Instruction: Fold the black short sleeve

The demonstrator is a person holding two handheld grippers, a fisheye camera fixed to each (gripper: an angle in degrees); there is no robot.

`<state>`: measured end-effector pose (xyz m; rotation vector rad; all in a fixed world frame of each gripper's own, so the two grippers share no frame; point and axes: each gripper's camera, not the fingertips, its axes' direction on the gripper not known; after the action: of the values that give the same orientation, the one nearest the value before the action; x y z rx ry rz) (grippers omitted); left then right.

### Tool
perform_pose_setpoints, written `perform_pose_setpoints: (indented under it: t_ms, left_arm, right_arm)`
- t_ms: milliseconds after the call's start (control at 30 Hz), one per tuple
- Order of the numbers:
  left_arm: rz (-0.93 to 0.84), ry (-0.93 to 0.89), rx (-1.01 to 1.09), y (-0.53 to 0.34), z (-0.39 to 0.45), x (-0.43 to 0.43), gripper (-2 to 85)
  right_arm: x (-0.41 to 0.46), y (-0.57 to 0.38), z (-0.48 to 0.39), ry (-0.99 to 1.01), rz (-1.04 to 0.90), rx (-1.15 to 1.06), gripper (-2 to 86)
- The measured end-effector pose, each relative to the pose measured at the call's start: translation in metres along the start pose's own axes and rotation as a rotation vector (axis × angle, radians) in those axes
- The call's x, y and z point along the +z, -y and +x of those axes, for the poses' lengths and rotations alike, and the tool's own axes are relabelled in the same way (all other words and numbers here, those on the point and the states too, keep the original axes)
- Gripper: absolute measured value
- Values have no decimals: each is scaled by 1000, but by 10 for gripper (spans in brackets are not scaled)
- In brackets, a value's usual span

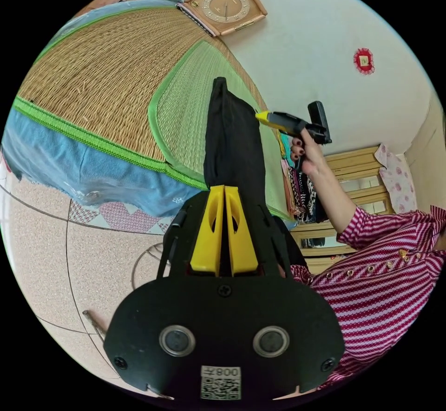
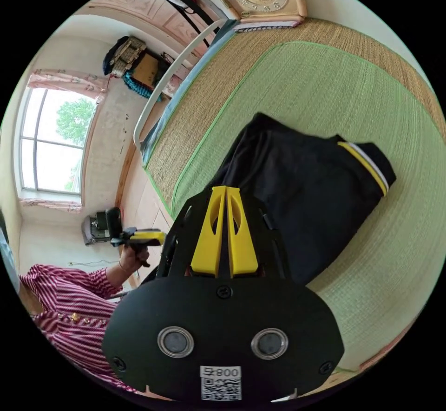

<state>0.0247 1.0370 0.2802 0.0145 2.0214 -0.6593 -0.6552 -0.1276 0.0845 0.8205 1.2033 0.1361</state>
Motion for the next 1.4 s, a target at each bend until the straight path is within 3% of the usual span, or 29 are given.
perform_pose_setpoints:
  t_ms: [233, 400, 533, 967, 1133, 1400]
  left_arm:
    - [-20, 30, -24, -2, -1, 20, 4]
    - [2, 49, -33, -13, 6, 13, 20]
    - [33, 33, -60, -20, 5, 14, 49]
    - [3, 79, -30, -17, 37, 25, 9]
    - [11, 58, -28, -18, 45, 25, 7]
    - [33, 25, -38, -18, 48, 19, 6]
  right_arm:
    - [38, -154, -17, 82, -135, 100, 5]
    - [26, -196, -50, 73, -115, 82, 26]
    - [12, -222, -109, -84, -122, -19, 81]
    - [3, -308, -219, -394, -121, -120, 91]
    - [33, -318, -257, -535, -163, -173, 60]
    - [13, -347, -281, -528, -117, -148, 5]
